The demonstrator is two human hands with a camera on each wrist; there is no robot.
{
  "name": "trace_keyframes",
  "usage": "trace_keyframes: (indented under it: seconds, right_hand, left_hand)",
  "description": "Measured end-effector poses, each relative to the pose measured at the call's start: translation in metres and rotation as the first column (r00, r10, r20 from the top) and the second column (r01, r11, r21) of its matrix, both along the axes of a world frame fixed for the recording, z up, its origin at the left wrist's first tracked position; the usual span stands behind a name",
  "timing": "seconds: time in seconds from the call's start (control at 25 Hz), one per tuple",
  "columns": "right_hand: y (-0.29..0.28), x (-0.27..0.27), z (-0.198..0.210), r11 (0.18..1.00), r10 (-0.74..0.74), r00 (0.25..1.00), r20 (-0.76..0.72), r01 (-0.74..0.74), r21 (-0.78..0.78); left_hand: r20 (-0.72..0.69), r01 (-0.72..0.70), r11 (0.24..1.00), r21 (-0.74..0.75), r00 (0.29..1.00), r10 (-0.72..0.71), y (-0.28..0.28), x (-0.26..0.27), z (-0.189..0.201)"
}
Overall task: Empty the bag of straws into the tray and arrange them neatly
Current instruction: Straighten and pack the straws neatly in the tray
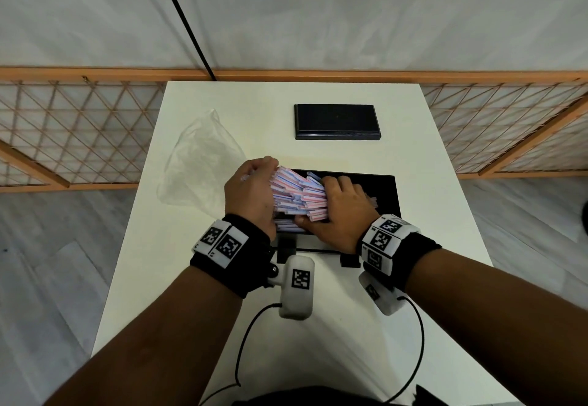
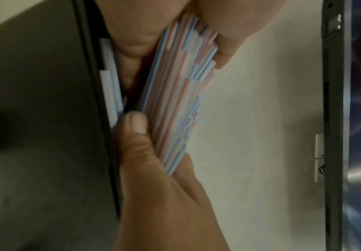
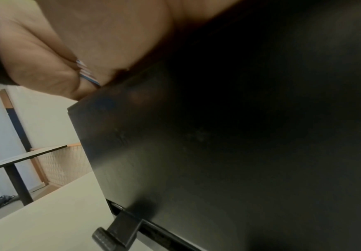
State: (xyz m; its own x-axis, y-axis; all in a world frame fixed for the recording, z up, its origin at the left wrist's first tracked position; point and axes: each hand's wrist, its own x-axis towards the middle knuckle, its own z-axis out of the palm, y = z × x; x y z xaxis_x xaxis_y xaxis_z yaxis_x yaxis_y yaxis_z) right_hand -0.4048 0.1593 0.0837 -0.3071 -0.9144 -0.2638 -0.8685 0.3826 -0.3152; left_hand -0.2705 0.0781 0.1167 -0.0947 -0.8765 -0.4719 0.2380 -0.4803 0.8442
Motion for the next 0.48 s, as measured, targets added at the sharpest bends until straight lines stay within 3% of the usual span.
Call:
trace_keyframes:
  seconds: [0.24,0.36,0.48]
  right_hand:
    - [-0.005,0.017,0.013,0.980,0.096,0.994,-0.052,-0.103,-0.171]
    - [-0.004,0.020,0.004,0.981,0.086,0.995,0.048,-0.076,-0.180]
    - [0.002,0.007,0.002,0.993,0.014,0.995,0.095,-0.003,-0.119]
  left_hand:
    - [0.005,0.003,1.000,0.006,1.000,-0.003,-0.002,0.002,0.007]
    - [0.231,0.019,0.965,-0.261,0.972,0.043,-0.002,0.008,0.000]
    - [0.259,0.001,0.926,-0.377,0.960,0.105,-0.007,0.017,-0.005]
